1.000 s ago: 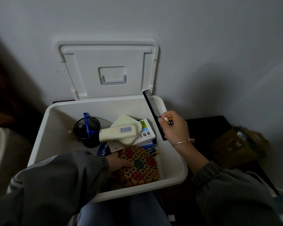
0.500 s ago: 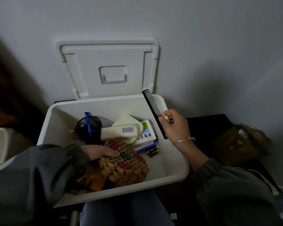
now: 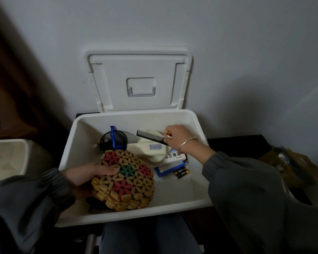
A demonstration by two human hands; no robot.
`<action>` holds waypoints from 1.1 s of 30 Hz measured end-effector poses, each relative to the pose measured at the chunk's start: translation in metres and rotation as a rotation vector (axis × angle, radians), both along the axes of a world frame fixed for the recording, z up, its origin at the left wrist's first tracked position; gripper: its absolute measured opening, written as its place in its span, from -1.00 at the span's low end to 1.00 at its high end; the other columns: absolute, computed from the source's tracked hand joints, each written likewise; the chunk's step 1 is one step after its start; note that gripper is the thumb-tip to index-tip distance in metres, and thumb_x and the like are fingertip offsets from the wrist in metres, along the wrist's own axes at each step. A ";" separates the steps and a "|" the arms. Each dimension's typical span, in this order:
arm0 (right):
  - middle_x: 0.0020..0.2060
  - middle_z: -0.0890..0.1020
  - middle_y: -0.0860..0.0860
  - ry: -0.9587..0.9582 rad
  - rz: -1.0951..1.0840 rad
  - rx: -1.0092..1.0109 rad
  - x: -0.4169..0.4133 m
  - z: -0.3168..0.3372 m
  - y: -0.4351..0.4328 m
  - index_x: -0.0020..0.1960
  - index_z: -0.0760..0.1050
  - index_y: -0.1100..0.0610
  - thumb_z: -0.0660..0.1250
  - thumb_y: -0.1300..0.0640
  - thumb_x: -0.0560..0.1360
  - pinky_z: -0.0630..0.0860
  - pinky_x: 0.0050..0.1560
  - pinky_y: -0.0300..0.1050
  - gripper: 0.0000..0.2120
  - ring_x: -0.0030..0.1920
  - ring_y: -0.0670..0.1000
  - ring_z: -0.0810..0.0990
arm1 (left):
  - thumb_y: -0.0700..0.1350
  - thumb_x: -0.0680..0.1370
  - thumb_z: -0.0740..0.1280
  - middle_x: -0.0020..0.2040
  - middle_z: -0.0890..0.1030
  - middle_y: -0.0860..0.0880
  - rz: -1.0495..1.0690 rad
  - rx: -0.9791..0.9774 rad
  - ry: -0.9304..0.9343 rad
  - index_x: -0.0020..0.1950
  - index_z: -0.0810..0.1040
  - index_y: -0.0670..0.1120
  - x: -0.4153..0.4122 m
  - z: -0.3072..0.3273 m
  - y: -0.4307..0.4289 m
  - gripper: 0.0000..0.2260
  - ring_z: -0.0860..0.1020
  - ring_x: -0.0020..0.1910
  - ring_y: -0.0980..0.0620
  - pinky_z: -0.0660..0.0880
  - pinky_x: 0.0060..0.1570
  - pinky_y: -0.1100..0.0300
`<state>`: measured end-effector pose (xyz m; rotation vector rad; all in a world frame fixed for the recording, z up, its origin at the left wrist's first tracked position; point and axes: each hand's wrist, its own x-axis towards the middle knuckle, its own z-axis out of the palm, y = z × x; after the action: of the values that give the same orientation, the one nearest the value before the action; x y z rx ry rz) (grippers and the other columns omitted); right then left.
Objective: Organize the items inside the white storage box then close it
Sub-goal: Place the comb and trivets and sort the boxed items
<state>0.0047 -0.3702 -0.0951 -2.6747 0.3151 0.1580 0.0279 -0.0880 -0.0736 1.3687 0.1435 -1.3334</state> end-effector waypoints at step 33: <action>0.01 0.60 0.09 0.481 0.224 -0.418 -0.048 -0.065 -0.002 0.10 0.49 0.16 0.39 0.17 0.44 0.44 -0.02 -0.16 -0.75 0.00 0.07 0.59 | 0.02 -0.08 0.68 0.10 0.65 -0.17 0.139 -0.294 -0.140 0.22 0.49 -0.08 0.001 -0.012 0.038 -0.10 0.64 0.04 -0.17 0.62 -0.19 0.07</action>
<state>-0.0438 -0.3725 -0.1605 -3.0514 0.2075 0.9022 0.0292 -0.0503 -0.0856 1.1754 -0.0502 -1.0917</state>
